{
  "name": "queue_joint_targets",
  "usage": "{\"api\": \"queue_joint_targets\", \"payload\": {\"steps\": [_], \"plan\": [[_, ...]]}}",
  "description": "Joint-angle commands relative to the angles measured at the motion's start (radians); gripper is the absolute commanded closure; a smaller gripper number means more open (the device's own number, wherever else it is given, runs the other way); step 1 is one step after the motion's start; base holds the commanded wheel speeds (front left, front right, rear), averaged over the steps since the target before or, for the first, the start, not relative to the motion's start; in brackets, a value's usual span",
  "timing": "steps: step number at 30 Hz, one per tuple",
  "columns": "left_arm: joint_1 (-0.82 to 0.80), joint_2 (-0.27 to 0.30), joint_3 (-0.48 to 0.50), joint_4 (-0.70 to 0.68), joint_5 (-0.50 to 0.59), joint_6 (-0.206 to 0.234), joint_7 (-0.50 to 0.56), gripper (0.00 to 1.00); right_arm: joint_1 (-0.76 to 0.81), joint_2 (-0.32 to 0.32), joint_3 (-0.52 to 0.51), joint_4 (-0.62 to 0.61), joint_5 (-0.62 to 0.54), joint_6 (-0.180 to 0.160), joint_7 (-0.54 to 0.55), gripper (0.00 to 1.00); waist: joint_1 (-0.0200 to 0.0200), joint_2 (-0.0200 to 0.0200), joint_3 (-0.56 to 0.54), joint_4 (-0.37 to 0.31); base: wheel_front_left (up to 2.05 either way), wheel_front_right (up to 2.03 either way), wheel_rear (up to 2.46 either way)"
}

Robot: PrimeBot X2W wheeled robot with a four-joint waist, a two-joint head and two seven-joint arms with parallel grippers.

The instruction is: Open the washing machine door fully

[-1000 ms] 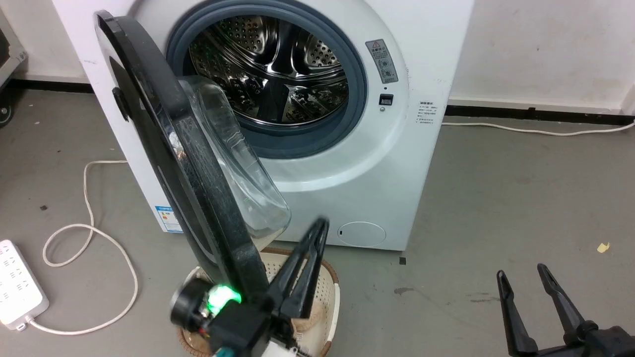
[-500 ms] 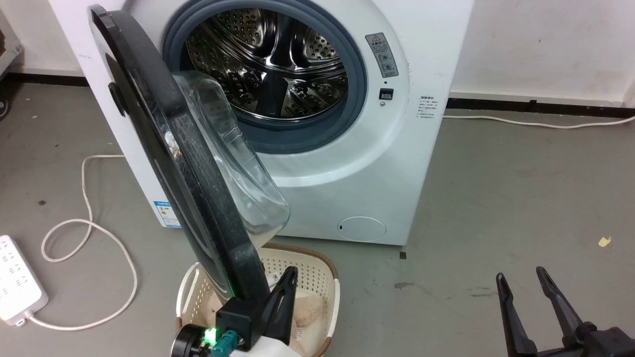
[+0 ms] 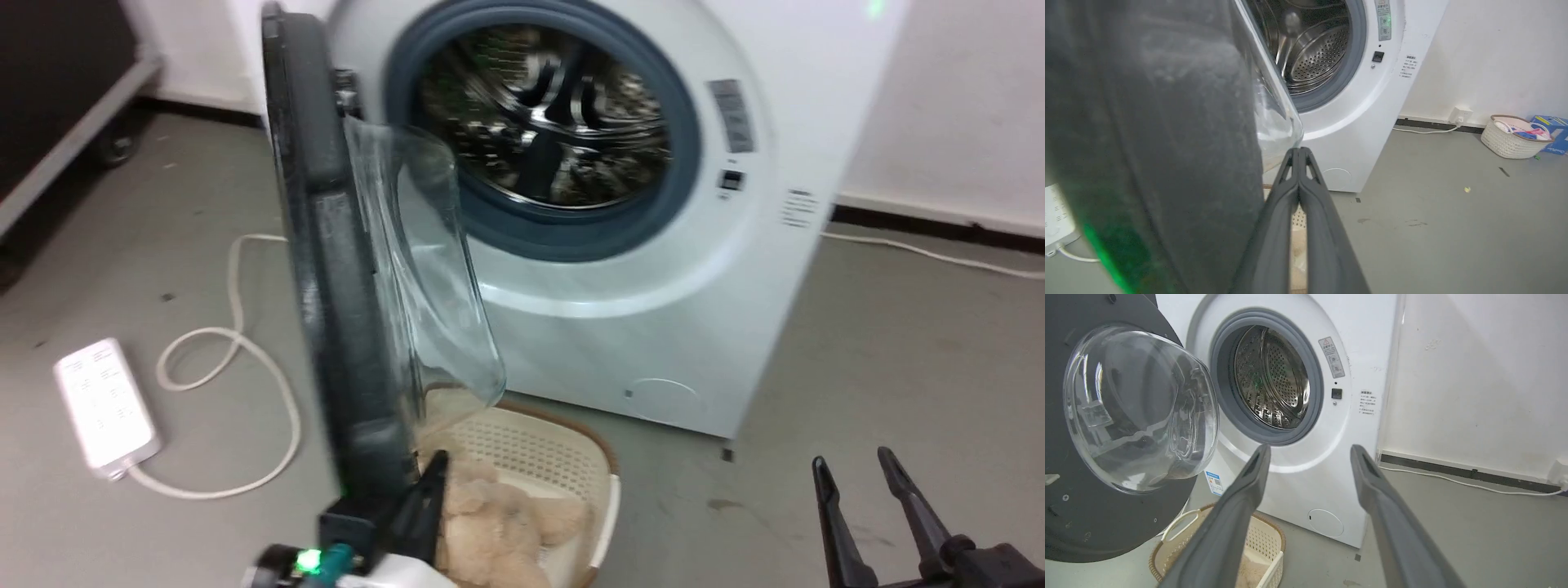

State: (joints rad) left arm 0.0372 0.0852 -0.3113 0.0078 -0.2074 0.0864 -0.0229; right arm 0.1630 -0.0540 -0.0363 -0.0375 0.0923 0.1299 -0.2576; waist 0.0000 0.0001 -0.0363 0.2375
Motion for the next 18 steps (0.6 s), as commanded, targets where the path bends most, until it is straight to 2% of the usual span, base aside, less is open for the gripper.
{"api": "queue_joint_targets", "payload": {"steps": [1, 10, 18], "plan": [[-0.003, 0.030, 0.027, -0.004, -0.003, 0.010, -0.003, 1.00, 0.023, 0.004, 0.003, 0.004, 0.009, 0.001, -0.004, 0.00, 0.0000, -0.0001, -0.006, 0.052, 0.00, 0.00, 0.00], [-0.007, 0.136, 0.128, -0.059, -0.018, 0.028, 0.045, 1.00, 0.018, 0.004, 0.007, 0.006, 0.014, 0.001, -0.004, 0.00, 0.0000, -0.0001, 0.020, 0.165, 0.00, 0.00, 0.00], [-0.068, 0.222, 0.262, -0.051, -0.069, 0.043, 0.062, 1.00, -0.022, 0.004, 0.027, -0.013, -0.026, 0.001, -0.004, 0.00, 0.0000, -0.0001, 0.124, 0.172, 0.00, 0.00, 0.00]]}}
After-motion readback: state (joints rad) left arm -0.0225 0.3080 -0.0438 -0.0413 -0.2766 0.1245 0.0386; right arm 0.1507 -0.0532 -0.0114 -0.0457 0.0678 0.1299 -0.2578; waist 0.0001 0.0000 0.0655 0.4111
